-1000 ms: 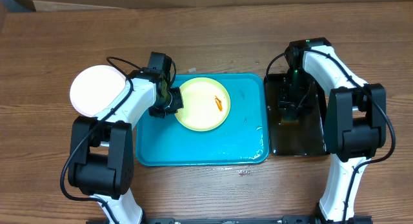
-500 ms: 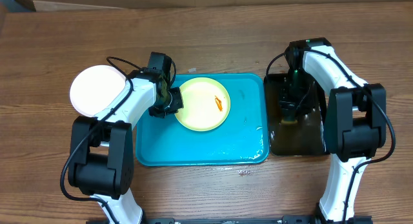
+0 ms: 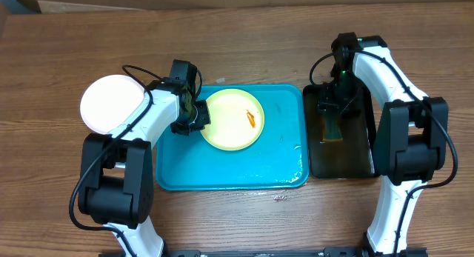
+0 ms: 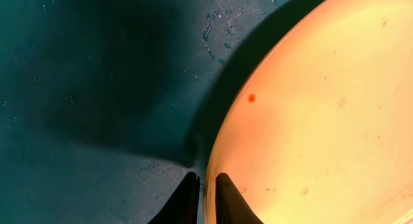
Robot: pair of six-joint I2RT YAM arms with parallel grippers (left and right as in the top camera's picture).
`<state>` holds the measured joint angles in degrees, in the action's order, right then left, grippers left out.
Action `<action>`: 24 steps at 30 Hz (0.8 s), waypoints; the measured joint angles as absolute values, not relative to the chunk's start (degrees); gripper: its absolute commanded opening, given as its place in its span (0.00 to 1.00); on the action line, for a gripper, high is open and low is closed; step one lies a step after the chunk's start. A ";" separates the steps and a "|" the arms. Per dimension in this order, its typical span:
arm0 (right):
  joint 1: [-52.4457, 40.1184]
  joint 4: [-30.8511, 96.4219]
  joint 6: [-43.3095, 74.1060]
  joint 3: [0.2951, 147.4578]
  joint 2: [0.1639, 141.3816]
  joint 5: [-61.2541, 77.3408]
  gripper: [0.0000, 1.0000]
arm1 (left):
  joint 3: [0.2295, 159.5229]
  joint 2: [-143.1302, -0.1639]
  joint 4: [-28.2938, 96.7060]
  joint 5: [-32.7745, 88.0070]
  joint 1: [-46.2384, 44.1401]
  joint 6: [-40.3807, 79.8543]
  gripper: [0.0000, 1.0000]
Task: Clean dirty plates on tray and stack at the side
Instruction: 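Dip and squeeze the sponge in the water with the right gripper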
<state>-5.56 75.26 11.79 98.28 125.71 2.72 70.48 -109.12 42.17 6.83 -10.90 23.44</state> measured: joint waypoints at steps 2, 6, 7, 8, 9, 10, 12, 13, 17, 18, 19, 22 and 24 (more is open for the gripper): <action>-5.56 74.26 11.79 98.13 125.71 2.74 0.57 | 70.48 -109.12 42.17 6.83 -10.90 23.42 0.13; -5.58 72.18 11.88 97.80 125.71 2.74 0.52 | 70.48 -109.12 42.17 6.83 -10.90 23.42 0.13; -5.58 71.81 11.77 97.80 125.71 2.74 0.52 | 70.48 -109.12 42.17 6.83 -10.90 23.44 0.13; -5.61 71.64 11.79 97.80 125.71 2.72 0.52 | 70.48 -109.12 42.17 6.83 -10.90 23.44 0.13; -5.61 71.57 11.79 97.80 125.71 2.74 0.51 | 70.48 -109.12 42.17 6.83 -10.90 23.42 0.13; -5.61 71.55 11.79 97.80 125.71 2.74 0.50 | 70.48 -109.12 42.17 6.83 -10.90 23.42 0.13; -5.61 71.59 11.81 97.80 125.71 2.72 0.39 | 70.48 -109.12 42.17 6.83 -10.90 23.42 0.13; -5.61 71.59 11.94 97.80 125.71 2.74 0.36 | 70.48 -109.12 42.17 6.83 -10.90 23.44 0.13; -5.61 71.31 11.60 97.45 125.71 2.70 0.18 | 70.48 -109.12 42.17 6.83 -10.90 23.42 0.13; -5.61 71.20 11.73 97.27 125.71 2.70 0.12 | 70.48 -109.12 42.17 6.83 -10.90 23.44 0.13; -5.61 70.89 11.88 96.90 125.71 2.72 0.04 | 70.48 -109.12 42.17 6.83 -10.90 23.42 0.13; -5.61 69.82 11.90 95.81 125.69 2.76 0.04 | 70.48 -109.12 42.17 6.83 -10.90 23.44 0.14; -5.61 69.41 11.86 95.26 125.64 2.70 0.28 | 70.48 -109.12 42.17 6.83 -10.90 23.42 0.14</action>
